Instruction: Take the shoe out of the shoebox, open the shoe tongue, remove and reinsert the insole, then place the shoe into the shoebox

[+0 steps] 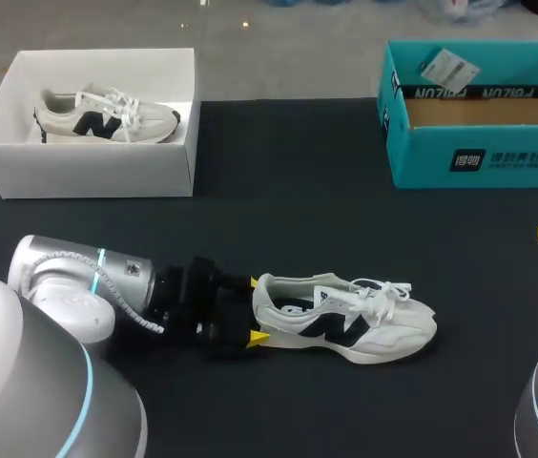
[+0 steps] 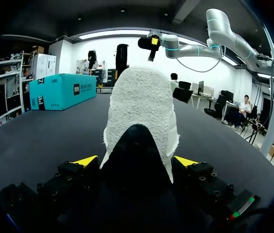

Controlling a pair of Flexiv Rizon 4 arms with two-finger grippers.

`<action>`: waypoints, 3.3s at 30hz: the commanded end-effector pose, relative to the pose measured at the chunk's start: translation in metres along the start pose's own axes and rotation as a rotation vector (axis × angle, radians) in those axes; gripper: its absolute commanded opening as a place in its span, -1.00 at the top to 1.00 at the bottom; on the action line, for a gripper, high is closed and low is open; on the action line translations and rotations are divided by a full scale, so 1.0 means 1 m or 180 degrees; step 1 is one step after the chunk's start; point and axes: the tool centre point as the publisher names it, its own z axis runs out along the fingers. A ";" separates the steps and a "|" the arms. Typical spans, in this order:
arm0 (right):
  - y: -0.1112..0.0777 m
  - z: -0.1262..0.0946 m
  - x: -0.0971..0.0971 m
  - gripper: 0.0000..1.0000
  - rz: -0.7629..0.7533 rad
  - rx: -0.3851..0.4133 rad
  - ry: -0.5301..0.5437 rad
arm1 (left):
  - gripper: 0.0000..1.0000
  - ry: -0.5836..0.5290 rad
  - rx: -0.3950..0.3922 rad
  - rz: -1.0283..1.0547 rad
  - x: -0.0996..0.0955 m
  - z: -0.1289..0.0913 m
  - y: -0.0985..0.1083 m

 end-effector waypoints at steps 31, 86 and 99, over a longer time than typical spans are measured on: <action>-0.002 0.000 0.000 -1.00 0.0001 -0.0007 -0.0008 | 1.00 -0.0012 0.0003 0.0007 0.005 -0.011 0.003; -0.028 0.123 0.073 -1.00 -0.0107 -0.0191 -0.1238 | 1.00 -0.0005 -0.0017 -0.0015 0.005 -0.011 0.006; -0.030 0.180 0.052 -1.00 0.0077 -0.0298 -0.1900 | 1.00 -0.0005 -0.0017 -0.0015 0.005 -0.011 0.006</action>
